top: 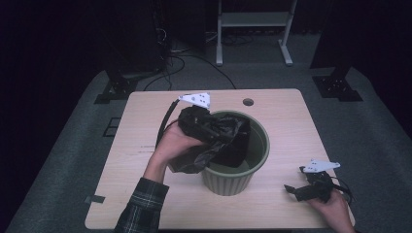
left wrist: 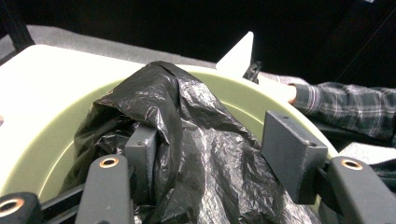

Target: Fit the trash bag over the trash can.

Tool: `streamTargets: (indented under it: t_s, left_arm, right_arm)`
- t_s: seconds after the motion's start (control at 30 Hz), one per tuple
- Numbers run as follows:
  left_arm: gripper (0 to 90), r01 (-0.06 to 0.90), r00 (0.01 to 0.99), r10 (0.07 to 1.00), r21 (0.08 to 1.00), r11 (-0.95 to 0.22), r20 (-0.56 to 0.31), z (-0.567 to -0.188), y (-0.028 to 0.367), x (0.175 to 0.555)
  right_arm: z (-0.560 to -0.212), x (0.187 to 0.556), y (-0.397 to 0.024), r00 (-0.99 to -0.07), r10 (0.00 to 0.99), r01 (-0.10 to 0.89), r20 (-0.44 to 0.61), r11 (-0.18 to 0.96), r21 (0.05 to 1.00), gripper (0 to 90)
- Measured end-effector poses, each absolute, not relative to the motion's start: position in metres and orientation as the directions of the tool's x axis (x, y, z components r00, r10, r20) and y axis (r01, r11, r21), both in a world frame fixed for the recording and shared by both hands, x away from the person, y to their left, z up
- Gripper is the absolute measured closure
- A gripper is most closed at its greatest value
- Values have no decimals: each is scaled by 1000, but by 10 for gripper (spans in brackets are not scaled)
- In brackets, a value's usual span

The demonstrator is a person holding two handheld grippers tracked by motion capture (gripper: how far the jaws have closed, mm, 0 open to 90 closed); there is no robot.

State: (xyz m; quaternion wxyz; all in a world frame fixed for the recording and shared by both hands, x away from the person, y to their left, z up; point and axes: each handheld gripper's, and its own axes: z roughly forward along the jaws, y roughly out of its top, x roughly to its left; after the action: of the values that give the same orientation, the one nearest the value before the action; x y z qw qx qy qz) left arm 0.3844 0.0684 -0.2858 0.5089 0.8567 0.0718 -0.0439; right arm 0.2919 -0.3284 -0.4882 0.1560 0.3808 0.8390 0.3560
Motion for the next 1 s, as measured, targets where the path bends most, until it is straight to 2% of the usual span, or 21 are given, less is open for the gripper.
streamTargets:
  t_s: [0.2, 0.3, 0.4, 0.47, 0.57, 0.7, 0.83, 1.0]
  left_arm:
    - [374, 179, 983, 59, 830, -529, -174, -292, 62, 385]
    - [364, 184, 982, 60, 843, -506, -179, -290, 65, 386]
    - [360, 186, 982, 59, 845, -502, -181, -289, 66, 386]
    - [354, 186, 982, 60, 846, -500, -180, -288, 67, 386]
    - [349, 188, 981, 56, 848, -496, -184, -288, 67, 387]
    - [340, 184, 982, 54, 850, -494, -182, -287, 69, 387]
    - [335, 184, 982, 52, 849, -496, -183, -287, 68, 386]
    - [334, 182, 982, 45, 849, -496, -184, -287, 68, 387]
  right_arm:
    - [-488, 292, -328, -661, 750, 528, 9, 457, 716, 18]
    - [-488, 292, -328, -660, 751, 529, 9, 455, 716, 19]
    - [-485, 290, -329, -653, 757, 518, -18, 464, 718, 62]
    - [-473, 289, -329, -636, 770, 504, -37, 452, 736, 63]
    - [-453, 291, -333, -634, 772, 493, 29, 375, 785, 62]
    - [-424, 294, -333, -644, 763, 466, 51, 338, 818, 62]
    - [-395, 298, -330, -676, 731, 430, 91, 292, 854, 63]
    - [-353, 304, -318, -712, 696, 379, 89, 275, 884, 67]
